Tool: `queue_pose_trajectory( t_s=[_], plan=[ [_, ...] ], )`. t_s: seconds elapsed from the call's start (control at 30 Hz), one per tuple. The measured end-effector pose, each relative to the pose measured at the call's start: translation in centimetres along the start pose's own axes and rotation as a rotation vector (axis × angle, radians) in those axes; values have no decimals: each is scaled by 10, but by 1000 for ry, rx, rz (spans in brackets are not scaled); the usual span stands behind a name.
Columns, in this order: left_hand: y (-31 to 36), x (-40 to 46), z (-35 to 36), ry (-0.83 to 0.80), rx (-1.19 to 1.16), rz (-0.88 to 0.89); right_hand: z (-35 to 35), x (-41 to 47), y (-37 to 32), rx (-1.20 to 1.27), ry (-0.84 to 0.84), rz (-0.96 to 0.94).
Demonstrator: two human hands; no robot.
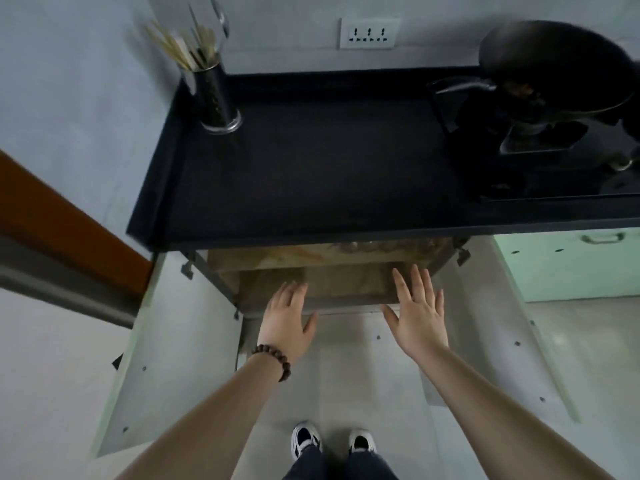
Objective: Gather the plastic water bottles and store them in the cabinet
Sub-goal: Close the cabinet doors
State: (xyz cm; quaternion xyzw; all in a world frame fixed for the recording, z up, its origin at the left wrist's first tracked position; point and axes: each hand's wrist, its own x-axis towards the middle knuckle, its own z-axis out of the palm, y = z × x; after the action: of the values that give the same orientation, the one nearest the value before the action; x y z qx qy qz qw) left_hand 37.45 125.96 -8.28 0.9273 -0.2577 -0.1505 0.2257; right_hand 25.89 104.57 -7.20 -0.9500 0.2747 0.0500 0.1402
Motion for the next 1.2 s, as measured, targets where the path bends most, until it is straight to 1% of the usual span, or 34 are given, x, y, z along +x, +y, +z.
queue_pose_trajectory(
  t_s=[0.1, 0.23, 0.43, 0.5, 0.63, 0.73, 0.83, 0.97, 1.03, 1.1, 1.2],
  plan=[
    [-10, -21, -11, 71, 11, -44, -7, -13, -5, 4, 4, -6],
    [-34, -57, -20, 160, 41, -201, -9, -25, -8, -19, -17, -31],
    [-80, -106, -29, 138, 280, -436, -8, -39, -17, 11, -32, -62],
    [-99, -114, -35, 136, 308, -523, -8, -41, -20, 12, -33, -69],
    [-142, -123, -52, 114, 278, -765, -6, -39, -29, -7, -47, -92],
    [-168, -128, -62, 59, 148, -923, -4, -37, -37, -14, -45, -102],
    [-183, -130, -63, 66, 64, -931, -1, -34, -41, -32, -58, -115],
    [-172, -123, -59, 132, -23, -836, 2, -28, -42, -31, -91, -109],
    [-152, -123, -49, 136, -82, -761, 3, -26, -40, -21, -88, -101],
    [-127, -121, -31, 102, -136, -699, 3, -26, -35, -21, -81, -96],
    [-88, -103, -8, 35, -182, -669, 1, -27, -20, -20, -76, -68]
  ],
)
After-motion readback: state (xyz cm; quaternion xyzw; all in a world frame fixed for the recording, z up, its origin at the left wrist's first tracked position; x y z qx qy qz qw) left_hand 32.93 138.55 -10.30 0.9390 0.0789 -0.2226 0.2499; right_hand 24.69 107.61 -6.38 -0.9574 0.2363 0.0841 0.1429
